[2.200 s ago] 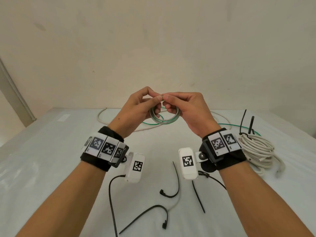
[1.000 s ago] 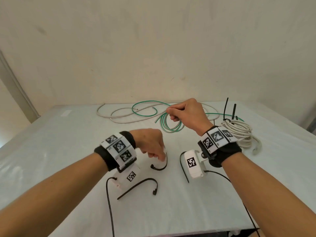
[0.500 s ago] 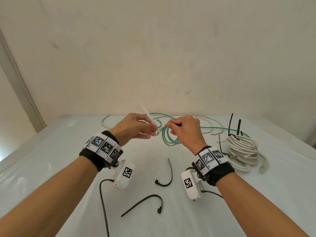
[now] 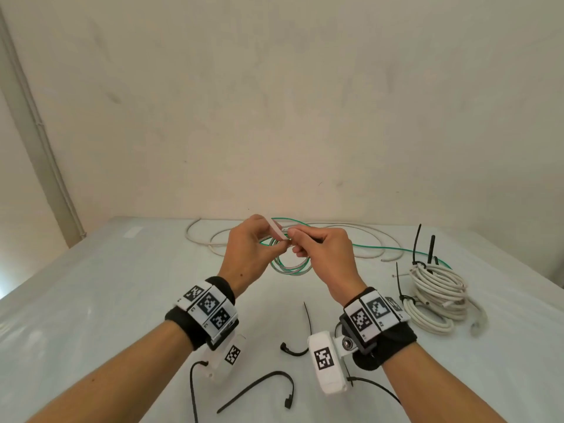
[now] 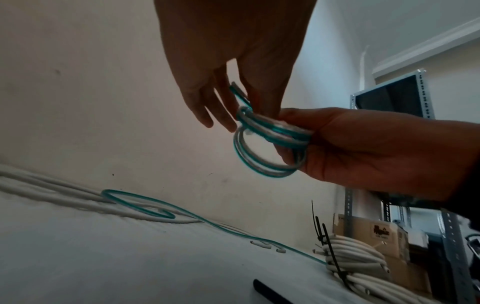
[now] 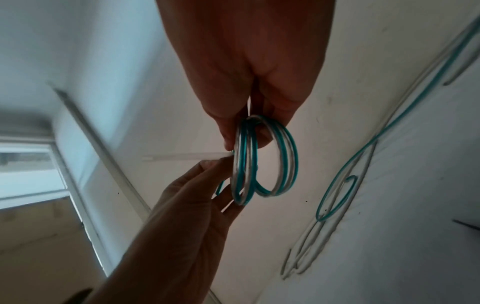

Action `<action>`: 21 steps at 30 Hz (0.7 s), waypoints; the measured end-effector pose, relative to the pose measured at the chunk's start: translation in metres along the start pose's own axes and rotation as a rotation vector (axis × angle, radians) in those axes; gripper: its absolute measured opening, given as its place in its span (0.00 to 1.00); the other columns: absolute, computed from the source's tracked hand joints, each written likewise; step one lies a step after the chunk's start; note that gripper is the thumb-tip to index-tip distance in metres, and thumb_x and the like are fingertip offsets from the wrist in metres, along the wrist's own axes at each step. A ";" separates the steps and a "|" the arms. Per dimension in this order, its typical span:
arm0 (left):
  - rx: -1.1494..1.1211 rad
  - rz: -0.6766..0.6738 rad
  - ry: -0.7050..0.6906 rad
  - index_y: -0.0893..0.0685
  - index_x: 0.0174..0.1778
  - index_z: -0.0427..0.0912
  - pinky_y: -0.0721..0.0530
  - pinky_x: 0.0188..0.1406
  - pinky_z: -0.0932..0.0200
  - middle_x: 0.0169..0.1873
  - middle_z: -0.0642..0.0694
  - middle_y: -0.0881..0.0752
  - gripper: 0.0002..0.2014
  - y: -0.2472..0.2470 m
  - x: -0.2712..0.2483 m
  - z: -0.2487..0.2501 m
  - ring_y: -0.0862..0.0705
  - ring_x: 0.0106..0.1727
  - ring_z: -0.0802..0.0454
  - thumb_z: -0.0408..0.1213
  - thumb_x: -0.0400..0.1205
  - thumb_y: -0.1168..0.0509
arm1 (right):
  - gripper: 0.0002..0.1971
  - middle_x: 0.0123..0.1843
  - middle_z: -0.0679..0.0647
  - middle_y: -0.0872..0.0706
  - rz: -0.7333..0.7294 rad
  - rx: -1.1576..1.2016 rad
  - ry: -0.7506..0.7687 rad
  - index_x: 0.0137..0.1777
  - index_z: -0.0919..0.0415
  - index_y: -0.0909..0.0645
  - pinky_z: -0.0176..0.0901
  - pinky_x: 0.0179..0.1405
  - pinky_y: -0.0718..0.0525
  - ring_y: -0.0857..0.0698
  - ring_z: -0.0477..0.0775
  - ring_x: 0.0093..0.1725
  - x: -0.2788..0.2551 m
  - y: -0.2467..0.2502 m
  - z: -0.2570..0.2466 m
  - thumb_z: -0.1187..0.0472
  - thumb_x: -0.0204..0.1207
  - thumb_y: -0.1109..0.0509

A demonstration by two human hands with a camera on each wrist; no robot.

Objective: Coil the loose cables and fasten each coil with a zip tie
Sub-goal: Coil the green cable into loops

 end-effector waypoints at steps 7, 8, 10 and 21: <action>-0.106 -0.016 -0.011 0.13 0.39 0.36 0.11 0.55 0.53 0.39 0.46 0.08 0.07 -0.002 -0.002 0.003 0.08 0.47 0.48 0.25 0.76 0.22 | 0.05 0.41 0.68 0.08 -0.069 0.161 -0.078 0.48 0.58 0.04 0.46 0.46 0.12 0.14 0.52 0.37 0.003 -0.004 0.011 0.62 0.81 0.23; -0.110 -0.012 -0.027 0.14 0.38 0.37 0.11 0.55 0.54 0.38 0.46 0.09 0.08 -0.002 -0.002 0.003 0.09 0.47 0.48 0.25 0.76 0.22 | 0.06 0.41 0.68 0.08 -0.080 0.191 -0.093 0.48 0.59 0.04 0.46 0.46 0.12 0.15 0.52 0.37 0.003 -0.005 0.012 0.63 0.81 0.23; -0.092 0.003 -0.052 0.14 0.37 0.39 0.14 0.52 0.60 0.38 0.49 0.09 0.09 -0.002 -0.004 0.004 0.09 0.47 0.51 0.26 0.76 0.21 | 0.06 0.40 0.64 0.10 -0.103 0.241 -0.130 0.49 0.62 0.05 0.44 0.45 0.13 0.15 0.54 0.39 0.002 -0.006 0.015 0.64 0.82 0.24; -0.029 0.042 -0.018 0.14 0.38 0.37 0.14 0.42 0.59 0.35 0.52 0.09 0.08 -0.001 -0.005 -0.003 0.11 0.42 0.57 0.22 0.74 0.24 | 0.08 0.34 0.56 0.09 -0.078 0.117 -0.255 0.50 0.63 0.10 0.42 0.40 0.18 0.16 0.50 0.30 0.008 -0.017 0.029 0.58 0.83 0.27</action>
Point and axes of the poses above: each hand's wrist, its own x-axis towards the middle knuckle, its own y-axis out of the back of the hand, z = x × y, the point moved 8 cm from there along x, towards the middle knuckle
